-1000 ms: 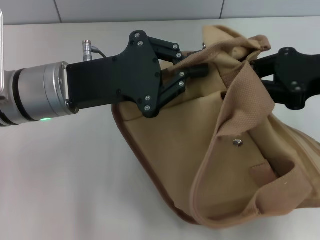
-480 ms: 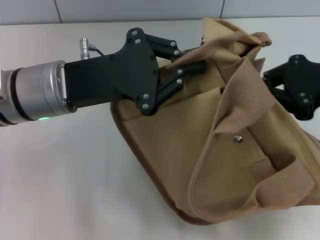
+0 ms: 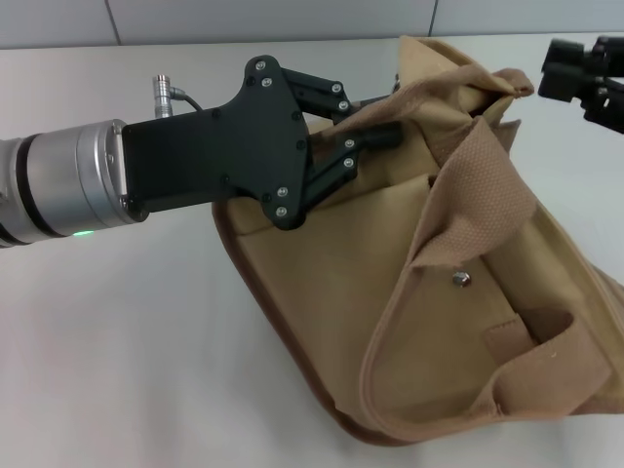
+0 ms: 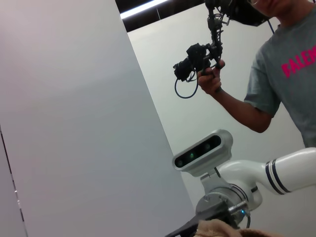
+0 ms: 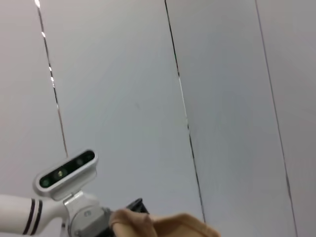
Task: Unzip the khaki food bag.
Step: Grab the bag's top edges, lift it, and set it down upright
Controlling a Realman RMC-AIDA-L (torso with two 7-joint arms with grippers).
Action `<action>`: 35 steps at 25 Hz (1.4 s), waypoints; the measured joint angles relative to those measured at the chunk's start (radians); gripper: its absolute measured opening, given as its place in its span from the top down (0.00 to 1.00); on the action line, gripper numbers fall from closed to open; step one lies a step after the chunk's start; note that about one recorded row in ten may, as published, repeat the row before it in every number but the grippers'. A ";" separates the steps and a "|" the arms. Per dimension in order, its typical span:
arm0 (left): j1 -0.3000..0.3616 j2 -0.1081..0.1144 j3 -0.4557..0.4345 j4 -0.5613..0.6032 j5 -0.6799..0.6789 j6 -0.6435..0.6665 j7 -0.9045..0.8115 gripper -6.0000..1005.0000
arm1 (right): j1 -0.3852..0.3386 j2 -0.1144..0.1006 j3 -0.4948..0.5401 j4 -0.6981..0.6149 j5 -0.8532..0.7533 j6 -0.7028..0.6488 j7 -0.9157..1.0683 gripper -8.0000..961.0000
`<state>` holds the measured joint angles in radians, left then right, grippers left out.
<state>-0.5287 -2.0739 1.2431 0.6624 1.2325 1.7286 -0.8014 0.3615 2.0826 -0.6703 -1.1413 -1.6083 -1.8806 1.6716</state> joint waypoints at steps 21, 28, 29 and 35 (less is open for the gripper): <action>-0.008 0.002 0.027 0.000 0.007 -0.008 0.036 0.92 | 0.055 0.000 -0.235 0.046 -0.032 0.171 -0.035 0.28; -0.008 0.003 0.028 0.010 0.009 -0.010 0.036 0.92 | 0.080 -0.003 -0.277 -0.099 -0.254 0.122 0.115 0.28; -0.008 0.003 0.028 0.012 0.009 -0.010 0.036 0.92 | 0.079 -0.003 -0.276 -0.109 -0.258 0.104 0.119 0.28; -0.008 0.005 0.027 0.020 0.009 -0.015 0.035 0.92 | 0.071 -0.010 -0.267 -0.151 -0.314 -0.018 0.121 0.28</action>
<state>-0.5368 -2.0693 1.2699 0.6826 1.2414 1.7133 -0.7661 0.4321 2.0728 -0.9378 -1.2926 -1.9227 -1.8990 1.7922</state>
